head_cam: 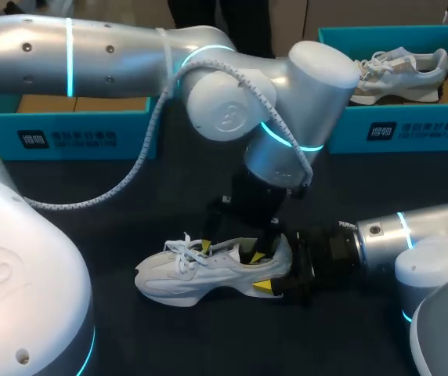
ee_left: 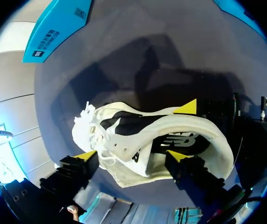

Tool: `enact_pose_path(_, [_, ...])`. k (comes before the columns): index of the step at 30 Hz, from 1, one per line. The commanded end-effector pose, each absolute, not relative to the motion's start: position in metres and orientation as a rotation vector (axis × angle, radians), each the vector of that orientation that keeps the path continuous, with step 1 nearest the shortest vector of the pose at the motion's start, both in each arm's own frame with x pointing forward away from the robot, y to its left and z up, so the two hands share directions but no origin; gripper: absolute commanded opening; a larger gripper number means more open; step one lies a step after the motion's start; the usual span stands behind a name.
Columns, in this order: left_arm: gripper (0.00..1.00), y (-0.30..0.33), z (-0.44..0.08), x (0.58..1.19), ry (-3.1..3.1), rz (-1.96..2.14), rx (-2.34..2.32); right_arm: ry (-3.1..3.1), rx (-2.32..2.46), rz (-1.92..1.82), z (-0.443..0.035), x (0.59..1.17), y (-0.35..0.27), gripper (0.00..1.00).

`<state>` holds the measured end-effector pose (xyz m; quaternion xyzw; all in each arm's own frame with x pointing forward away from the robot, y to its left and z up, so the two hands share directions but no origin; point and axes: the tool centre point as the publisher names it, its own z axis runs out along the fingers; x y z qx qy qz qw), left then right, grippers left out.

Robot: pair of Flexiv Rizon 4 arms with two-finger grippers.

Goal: Take the shoe out of the shoebox, open the shoe tongue, remove and reinsert the insole, then place the shoe into the shoebox

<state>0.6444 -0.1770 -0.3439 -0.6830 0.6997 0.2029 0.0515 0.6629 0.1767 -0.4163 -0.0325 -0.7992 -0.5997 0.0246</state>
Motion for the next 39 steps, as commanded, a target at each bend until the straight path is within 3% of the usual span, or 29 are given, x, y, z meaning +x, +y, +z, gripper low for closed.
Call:
enact_pose_path(1, [0.77,-0.174,-0.346,0.644,2.122,0.635,-2.077,-2.476,-0.101,-1.847,-0.416,0.664,0.178,0.0])
enact_pose_path(2, [0.72,-0.172,-0.346,0.644,2.116,0.641,-2.081,-2.476,-0.101,-1.847,-0.416,0.664,0.178,0.0])
enact_pose_path(4, [0.52,-0.167,-0.347,0.644,2.11,0.646,-2.087,-2.476,-0.101,-1.847,-0.416,0.664,0.178,0.0])
enact_pose_path(9, [0.42,-0.158,-0.344,0.642,2.099,0.645,-2.11,-2.476,-0.101,-1.847,-0.416,0.664,0.178,0.0])
enact_pose_path(13, [0.14,-0.155,-0.339,0.641,2.105,0.618,-2.137,-2.476,-0.101,-1.847,-0.416,0.664,0.178,0.0])
enact_pose_path(17, [0.15,-0.156,-0.335,0.639,2.135,0.58,-2.152,-2.476,-0.101,-1.847,-0.416,0.664,0.178,0.0])
enact_pose_path(19, [0.01,-0.157,-0.332,0.638,2.162,0.548,-2.157,-2.476,-0.101,-1.847,-0.416,0.664,0.178,0.0])
enact_pose_path(39, [0.0,-0.125,-0.306,0.633,2.273,-0.09,-2.443,-2.476,-0.101,-1.847,-0.416,0.664,0.178,0.0])
